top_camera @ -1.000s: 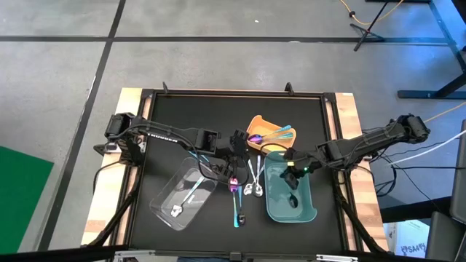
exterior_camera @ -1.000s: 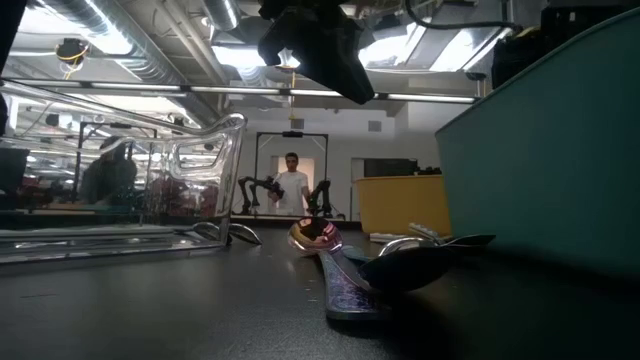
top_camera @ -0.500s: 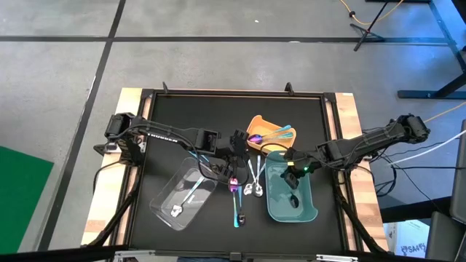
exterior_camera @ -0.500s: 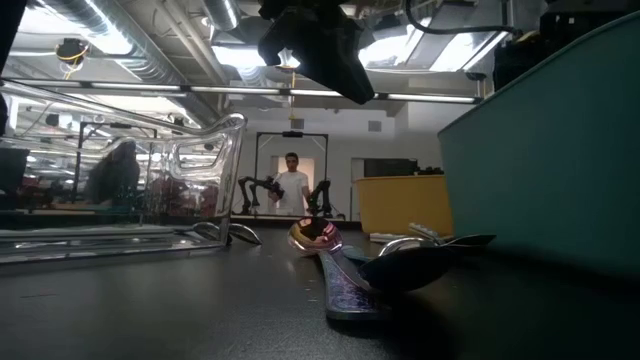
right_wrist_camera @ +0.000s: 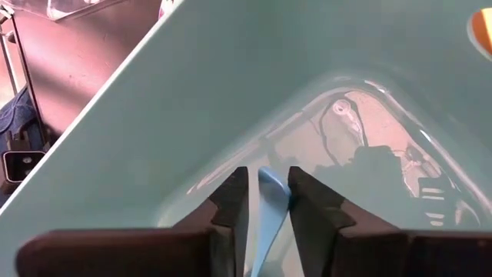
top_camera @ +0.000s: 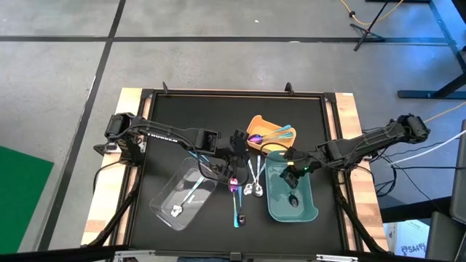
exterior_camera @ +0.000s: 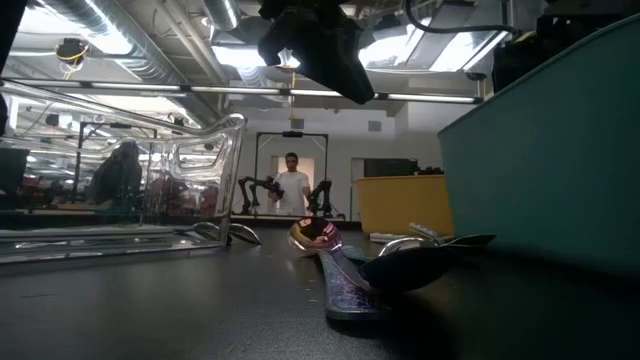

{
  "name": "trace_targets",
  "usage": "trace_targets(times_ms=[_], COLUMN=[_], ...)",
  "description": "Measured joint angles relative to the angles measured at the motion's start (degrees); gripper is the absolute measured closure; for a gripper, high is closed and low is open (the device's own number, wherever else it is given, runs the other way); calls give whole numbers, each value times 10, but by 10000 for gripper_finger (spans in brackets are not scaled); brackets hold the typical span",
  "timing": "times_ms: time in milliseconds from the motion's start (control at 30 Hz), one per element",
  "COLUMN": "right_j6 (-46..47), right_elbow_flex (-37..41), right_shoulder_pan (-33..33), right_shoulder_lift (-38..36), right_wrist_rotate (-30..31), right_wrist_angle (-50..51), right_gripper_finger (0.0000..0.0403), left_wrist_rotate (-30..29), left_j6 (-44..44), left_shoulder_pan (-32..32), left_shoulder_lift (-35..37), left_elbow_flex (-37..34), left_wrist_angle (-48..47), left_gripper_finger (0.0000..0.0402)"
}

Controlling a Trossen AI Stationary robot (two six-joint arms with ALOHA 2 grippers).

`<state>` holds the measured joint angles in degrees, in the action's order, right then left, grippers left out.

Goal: Sort silverware by color (type)
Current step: Put the blue spoon into the blue bin, then put the white patterned spoon into the transparent bin

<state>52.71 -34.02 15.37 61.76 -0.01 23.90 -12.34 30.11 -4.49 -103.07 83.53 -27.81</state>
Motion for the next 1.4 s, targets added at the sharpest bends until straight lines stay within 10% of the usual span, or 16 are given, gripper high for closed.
trace_targets(times_ms=[400,1400], right_j6=[0,-170], right_elbow_flex=[0,-55], right_shoulder_pan=[0,0], right_shoulder_lift=[0,-145], right_wrist_rotate=[0,-3], right_wrist_angle=[0,2], right_gripper_finger=[317,317], left_wrist_rotate=[10,33], left_j6=[-73,-616], left_shoulder_pan=[0,3], left_shoulder_lift=[0,-19], left_elbow_flex=[0,1], left_wrist_angle=[5,61], left_gripper_finger=[279,279])
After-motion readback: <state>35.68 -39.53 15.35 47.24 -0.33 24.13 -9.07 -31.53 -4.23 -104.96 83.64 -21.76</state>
